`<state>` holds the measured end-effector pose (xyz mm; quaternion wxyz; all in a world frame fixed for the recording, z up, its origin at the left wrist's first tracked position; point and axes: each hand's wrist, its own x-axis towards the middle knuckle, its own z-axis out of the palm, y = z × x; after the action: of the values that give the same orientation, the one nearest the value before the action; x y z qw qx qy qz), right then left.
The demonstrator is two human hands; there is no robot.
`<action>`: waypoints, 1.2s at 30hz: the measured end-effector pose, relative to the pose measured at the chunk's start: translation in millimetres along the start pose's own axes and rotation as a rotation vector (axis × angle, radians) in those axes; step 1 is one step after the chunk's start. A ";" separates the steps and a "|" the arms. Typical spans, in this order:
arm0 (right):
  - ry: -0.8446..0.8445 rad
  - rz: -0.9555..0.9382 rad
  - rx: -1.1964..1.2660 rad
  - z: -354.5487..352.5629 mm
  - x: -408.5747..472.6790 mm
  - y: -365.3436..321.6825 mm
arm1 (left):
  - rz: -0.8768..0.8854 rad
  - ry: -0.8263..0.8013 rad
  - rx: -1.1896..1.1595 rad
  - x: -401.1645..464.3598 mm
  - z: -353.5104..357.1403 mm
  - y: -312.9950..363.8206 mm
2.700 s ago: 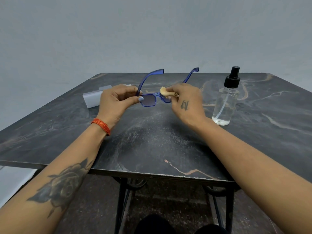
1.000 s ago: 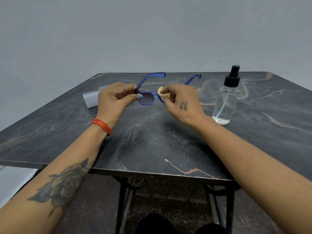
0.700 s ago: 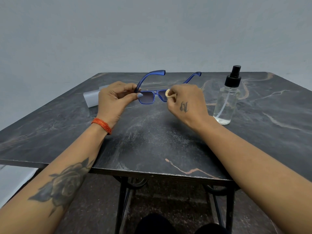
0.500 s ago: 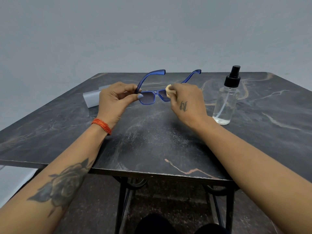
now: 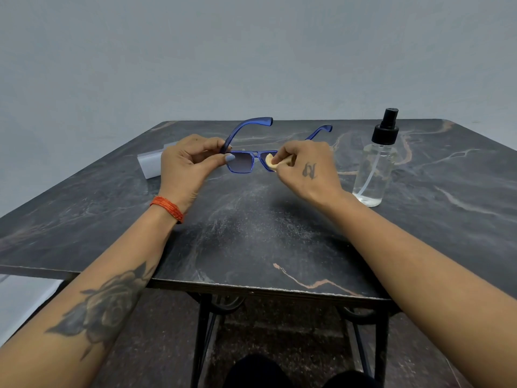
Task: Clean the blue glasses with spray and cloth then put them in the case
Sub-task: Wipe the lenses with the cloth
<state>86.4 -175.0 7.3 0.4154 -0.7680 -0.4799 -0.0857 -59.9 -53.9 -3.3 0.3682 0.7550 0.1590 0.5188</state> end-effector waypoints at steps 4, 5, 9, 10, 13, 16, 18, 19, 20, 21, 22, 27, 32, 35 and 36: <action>0.041 -0.054 -0.148 -2.4 -1.4 0.8 | -0.003 -0.017 0.001 -0.1 -0.1 1.7; 0.063 -0.084 -0.185 -1.5 -1.0 2.2 | -0.004 -0.018 -0.003 -0.1 0.0 2.0; 0.091 -0.137 -0.215 2.8 1.3 8.1 | -0.005 -0.029 -0.014 -0.5 1.0 2.7; 0.086 -0.136 -0.201 3.0 1.7 8.5 | -0.007 -0.035 -0.016 -0.6 1.3 2.7; 0.088 -0.156 -0.152 3.9 2.3 7.9 | -0.005 -0.043 -0.016 -1.4 2.1 3.5; 0.067 -0.178 -0.072 3.7 0.4 4.6 | 0.005 -0.050 0.004 -2.3 2.8 3.7; 0.021 -0.161 -0.009 2.7 -1.1 2.5 | -0.003 -0.039 0.004 -2.0 2.4 3.2; 0.003 -0.149 0.008 2.4 -1.0 2.3 | -0.005 -0.032 0.007 -1.5 2.0 2.8; -0.006 -0.136 0.020 2.4 -0.5 2.6 | -0.006 -0.026 0.012 -1.1 1.7 2.6; -0.008 -0.118 0.028 2.3 0.0 2.6 | -0.009 -0.021 0.014 -0.9 1.4 2.6; -0.005 -0.098 0.025 1.6 0.4 2.4 | -0.013 -0.018 0.010 -0.9 1.2 2.8; 0.006 -0.088 -0.148 -2.6 -0.7 0.8 | -0.011 -0.014 0.004 -0.8 0.5 4.0; 0.100 -0.199 -0.333 0.4 -0.2 5.9 | -0.009 -0.029 -0.001 -0.9 1.7 5.4; 0.091 -0.236 -0.385 1.7 0.4 7.9 | -0.008 -0.037 -0.008 -1.5 2.5 5.9; 0.078 -0.242 -0.387 2.1 1.0 8.5 | -0.007 -0.037 -0.008 -1.8 2.8 5.6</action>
<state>93.3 -174.4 1.8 0.2655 -0.7662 -0.5267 -0.2550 -59.0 -60.0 -1.1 0.3760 0.7624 0.1526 0.5041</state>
